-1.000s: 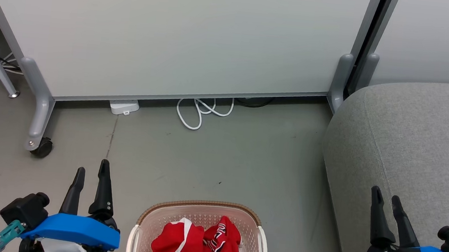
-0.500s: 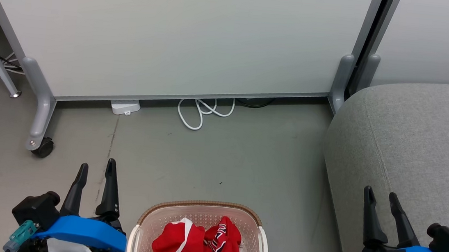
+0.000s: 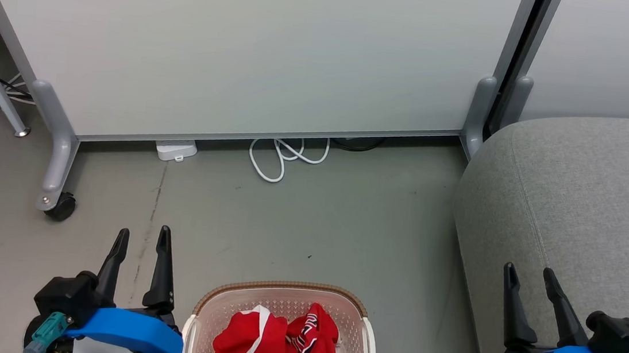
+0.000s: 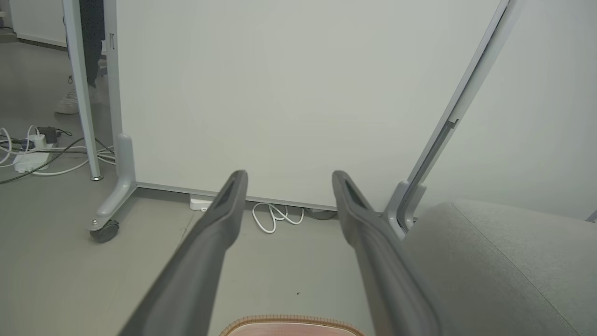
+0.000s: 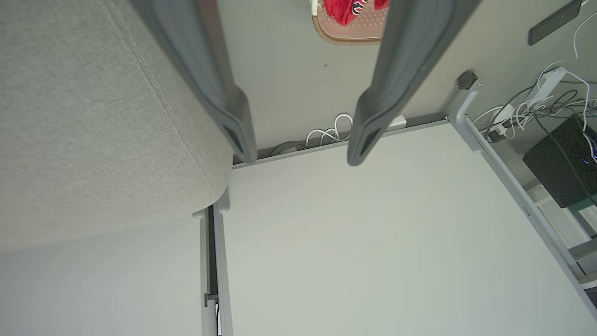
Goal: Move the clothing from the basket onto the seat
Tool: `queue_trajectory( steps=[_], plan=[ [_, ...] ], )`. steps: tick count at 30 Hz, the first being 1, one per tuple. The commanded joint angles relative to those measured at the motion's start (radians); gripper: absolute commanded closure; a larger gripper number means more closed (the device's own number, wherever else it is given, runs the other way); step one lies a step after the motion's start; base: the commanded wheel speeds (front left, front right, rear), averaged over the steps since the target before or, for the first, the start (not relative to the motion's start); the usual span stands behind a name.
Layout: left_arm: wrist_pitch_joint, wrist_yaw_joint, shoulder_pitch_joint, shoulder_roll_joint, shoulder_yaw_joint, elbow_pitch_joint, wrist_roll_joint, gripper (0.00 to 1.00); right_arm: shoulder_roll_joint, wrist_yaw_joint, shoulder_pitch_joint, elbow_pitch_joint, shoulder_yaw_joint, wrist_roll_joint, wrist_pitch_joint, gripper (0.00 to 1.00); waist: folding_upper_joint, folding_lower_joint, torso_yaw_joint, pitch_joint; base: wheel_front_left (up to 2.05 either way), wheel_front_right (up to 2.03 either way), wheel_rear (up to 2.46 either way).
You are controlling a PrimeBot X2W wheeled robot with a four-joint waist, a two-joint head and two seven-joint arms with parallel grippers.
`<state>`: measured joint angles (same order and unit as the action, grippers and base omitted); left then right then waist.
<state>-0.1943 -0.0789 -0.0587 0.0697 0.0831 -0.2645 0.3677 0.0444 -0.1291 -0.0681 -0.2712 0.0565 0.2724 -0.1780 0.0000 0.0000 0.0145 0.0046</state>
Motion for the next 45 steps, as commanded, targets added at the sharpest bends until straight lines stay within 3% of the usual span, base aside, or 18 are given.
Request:
queue_trajectory(
  steps=[1, 35, 45],
  plan=[
    [-0.009, -0.001, -0.009, 0.004, 0.005, 0.002, -0.025, 0.00, 0.007, -0.002, -0.013, 0.003, 0.001, -0.029, -0.008, 0.00, 0.0000, 0.0000, 0.001, 0.000, 0.00, 0.00, 0.00],
    [-0.073, -0.022, -0.013, -0.011, 0.012, -0.048, -0.206, 0.00, 0.009, -0.003, -0.015, -0.015, -0.011, -0.274, -0.071, 0.00, 0.0000, 0.0000, 0.006, -0.001, 0.00, 0.00, 0.00],
    [-0.072, -0.026, -0.008, -0.014, 0.007, -0.046, -0.205, 0.00, 0.009, -0.003, -0.013, -0.017, -0.013, -0.270, -0.071, 0.00, 0.0000, 0.0000, 0.006, -0.002, 0.00, 0.00, 0.00]
  ],
)
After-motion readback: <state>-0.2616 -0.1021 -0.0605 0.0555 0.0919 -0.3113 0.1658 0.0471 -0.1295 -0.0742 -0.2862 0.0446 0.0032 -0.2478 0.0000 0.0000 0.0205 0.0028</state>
